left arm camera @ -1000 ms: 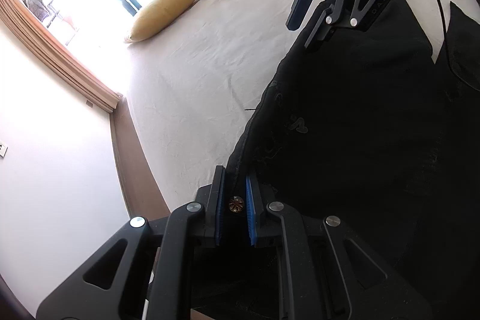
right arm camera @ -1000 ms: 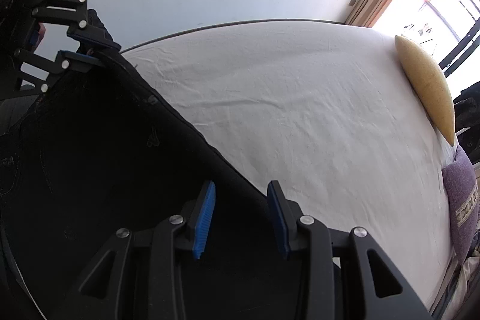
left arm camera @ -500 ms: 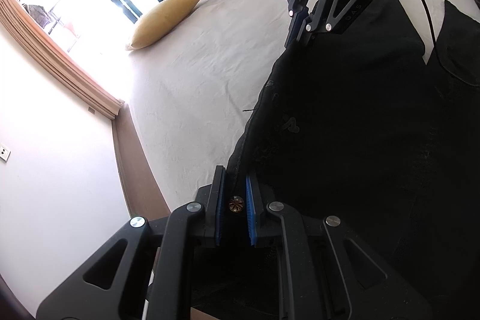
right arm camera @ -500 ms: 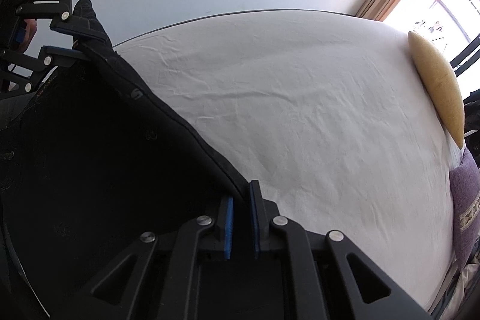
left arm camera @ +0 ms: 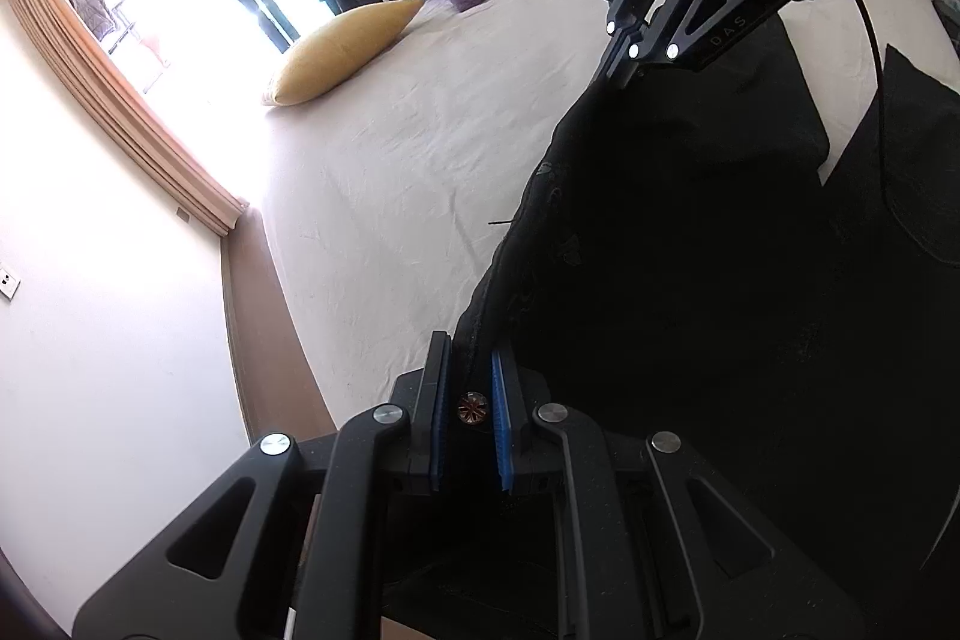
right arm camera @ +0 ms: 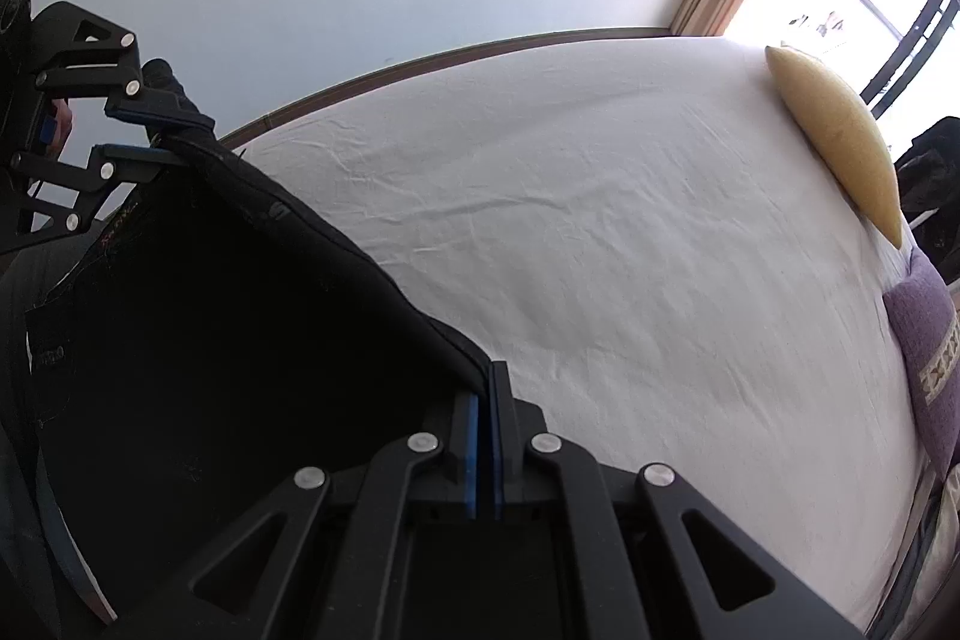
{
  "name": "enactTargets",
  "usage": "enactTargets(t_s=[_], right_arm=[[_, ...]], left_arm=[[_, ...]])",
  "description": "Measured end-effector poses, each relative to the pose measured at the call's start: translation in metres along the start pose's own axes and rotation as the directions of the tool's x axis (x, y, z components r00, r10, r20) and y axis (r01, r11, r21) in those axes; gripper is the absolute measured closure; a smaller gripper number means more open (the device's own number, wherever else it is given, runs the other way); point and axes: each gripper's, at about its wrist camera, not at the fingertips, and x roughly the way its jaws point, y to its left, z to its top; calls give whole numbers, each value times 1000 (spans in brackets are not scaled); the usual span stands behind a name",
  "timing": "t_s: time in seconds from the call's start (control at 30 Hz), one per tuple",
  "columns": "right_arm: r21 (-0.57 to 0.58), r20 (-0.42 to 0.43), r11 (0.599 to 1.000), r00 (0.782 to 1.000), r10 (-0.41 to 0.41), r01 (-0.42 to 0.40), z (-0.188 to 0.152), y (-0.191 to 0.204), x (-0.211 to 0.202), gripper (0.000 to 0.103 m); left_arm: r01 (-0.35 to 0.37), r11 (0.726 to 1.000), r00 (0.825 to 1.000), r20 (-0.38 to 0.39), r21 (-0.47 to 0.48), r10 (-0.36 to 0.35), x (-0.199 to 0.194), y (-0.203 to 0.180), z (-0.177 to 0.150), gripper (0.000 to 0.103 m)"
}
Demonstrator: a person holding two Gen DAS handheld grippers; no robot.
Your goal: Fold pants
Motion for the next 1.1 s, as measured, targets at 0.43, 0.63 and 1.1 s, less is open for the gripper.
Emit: enactTargets(t_s=[0.43,0.63,1.1], right_arm=[[136,71,990,997,29,-38,-47,42,-36,100],[238,118,961,987,113,-138,-69,68,-43,100],[451,213,855,961,175,-256,-132,121,-45,100]], left_arm=[[53,999,998,27,2,-53,-55,-49,-15,92],[110,994,994,26,21,-110,-74,-79,-32,92],[196,978,981,-23,74,-194,-100,-136,-80,92]])
